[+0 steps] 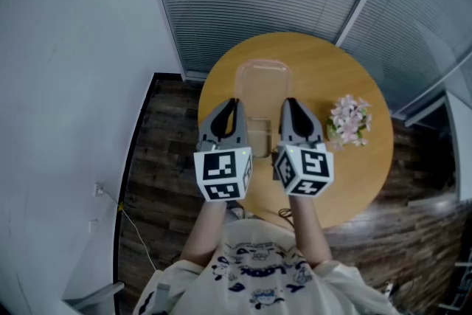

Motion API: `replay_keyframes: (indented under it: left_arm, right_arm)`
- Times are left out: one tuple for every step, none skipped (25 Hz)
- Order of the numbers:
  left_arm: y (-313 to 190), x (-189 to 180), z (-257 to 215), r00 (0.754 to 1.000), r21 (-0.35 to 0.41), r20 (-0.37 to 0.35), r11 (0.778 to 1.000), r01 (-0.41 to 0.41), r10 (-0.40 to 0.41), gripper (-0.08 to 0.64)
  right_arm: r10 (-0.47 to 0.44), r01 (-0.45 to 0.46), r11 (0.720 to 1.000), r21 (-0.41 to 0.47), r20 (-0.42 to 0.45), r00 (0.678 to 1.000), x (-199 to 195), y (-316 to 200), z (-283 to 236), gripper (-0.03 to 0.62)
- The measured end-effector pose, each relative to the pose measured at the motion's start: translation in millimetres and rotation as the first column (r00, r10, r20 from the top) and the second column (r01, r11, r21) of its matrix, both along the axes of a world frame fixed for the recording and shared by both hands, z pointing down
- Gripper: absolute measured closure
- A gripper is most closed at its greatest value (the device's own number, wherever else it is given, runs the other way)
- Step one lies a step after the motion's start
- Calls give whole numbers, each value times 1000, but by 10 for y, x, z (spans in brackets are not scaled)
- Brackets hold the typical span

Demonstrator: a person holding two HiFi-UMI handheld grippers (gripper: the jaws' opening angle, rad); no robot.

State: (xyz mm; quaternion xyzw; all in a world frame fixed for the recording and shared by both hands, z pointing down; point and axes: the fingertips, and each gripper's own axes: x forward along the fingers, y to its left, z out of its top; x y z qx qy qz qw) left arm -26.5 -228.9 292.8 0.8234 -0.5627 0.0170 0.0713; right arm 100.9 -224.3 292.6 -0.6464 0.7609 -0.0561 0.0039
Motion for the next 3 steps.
replay_keyframes:
  left_arm:
    - [-5,5,-2,1000,0,-1,1000,-2,2,537]
    - [-10,8,-3,1000,-1,-2,1000,-4,4,537]
    - [-14,12,-3,1000,-1,-3,1000,-5,5,537]
  right_arm:
    - [0,0,1000,-1,1,1000,4,-6,0,571]
    - [1,-1,1000,-1,3,1000,8,-13,0,571]
    - [1,-1,1000,-2,4,1000,10,-19,0,571]
